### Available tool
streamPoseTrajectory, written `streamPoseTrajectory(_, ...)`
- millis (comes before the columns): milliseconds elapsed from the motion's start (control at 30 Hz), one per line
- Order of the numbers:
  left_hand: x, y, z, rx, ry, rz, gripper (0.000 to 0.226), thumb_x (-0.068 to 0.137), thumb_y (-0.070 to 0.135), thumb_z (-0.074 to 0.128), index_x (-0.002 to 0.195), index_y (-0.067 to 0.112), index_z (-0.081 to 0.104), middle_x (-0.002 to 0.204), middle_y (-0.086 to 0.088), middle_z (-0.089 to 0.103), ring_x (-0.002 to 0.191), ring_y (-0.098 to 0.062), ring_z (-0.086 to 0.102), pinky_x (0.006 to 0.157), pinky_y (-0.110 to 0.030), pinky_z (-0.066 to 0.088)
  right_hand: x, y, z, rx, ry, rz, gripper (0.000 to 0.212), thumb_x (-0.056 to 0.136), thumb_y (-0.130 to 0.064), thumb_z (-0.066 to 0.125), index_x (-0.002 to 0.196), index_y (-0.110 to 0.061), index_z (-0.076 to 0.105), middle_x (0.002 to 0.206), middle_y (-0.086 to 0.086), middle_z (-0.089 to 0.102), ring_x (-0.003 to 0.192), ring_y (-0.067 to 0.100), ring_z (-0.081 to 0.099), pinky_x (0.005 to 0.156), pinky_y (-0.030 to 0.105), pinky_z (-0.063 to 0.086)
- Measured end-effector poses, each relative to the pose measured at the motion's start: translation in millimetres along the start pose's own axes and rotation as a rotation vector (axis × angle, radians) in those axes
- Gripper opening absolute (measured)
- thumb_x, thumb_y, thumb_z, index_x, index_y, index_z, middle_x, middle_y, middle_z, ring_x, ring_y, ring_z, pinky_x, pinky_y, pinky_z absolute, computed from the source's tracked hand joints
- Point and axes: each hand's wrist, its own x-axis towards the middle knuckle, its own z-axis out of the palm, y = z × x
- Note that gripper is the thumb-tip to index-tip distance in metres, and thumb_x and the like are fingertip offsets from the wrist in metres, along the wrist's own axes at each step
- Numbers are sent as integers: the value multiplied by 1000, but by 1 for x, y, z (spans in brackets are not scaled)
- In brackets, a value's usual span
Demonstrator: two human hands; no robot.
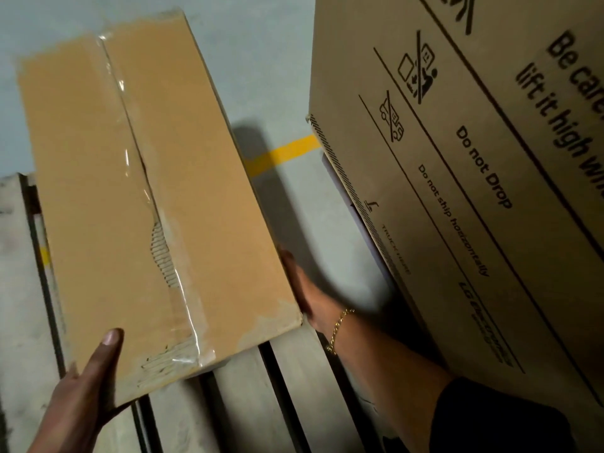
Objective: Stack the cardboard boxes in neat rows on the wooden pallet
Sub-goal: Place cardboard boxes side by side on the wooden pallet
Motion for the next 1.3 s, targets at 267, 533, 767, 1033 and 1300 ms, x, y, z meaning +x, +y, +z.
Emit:
streamPoseTrajectory(267, -44, 42, 34, -54, -82, 20, 98, 83, 59, 74, 159, 11, 35, 163, -9, 38, 146, -34, 40, 120, -45, 30, 21, 21, -13, 15, -1, 15, 95, 76, -92, 51, 145, -27, 54, 127, 1, 70, 119, 21, 64, 111, 45, 45)
streamPoseTrajectory(533, -57, 46, 36, 41, -96, 193, 71, 89, 56, 64, 150, 23, 44, 125, 3, 61, 112, -26, 63, 97, -43, 50, -78, -46, 5, -92, 33, -102, 59, 95, -73, 42, 127, -31, 68, 122, -9, 73, 120, 12, 65, 110, 38, 45)
streamPoseTrajectory(767, -67, 35, 33, 63, -110, 241, 44, 99, 51, 56, 138, 33, 48, 116, 6, 70, 103, -15, 68, 70, -30, 55, -127, -49, 45, -417, 286, -363, 57, 101, -52, 52, 153, -31, 42, 141, -13, 53, 125, 7, 48, 105, 24, 34)
streamPoseTrajectory(1033, -53, 28, 26, 110, -139, 224, 60, 92, 62, 61, 141, 31, 48, 121, -1, 70, 110, -22, 68, 88, -43, 60, -126, -41, 46, -523, 323, -401, 56, 102, -54, 47, 152, -29, 41, 138, -5, 60, 125, 18, 57, 109, 36, 44)
streamPoseTrajectory(1300, -76, 19, 1, 126, -174, 184, 108, 75, 89, 56, 161, 29, 27, 158, -3, 45, 142, -28, 47, 117, -56, 37, -156, -61, 48, -630, 363, -297, 84, 93, -73, 44, 162, -34, 15, 165, -1, 29, 148, 27, 34, 119, 46, 31)
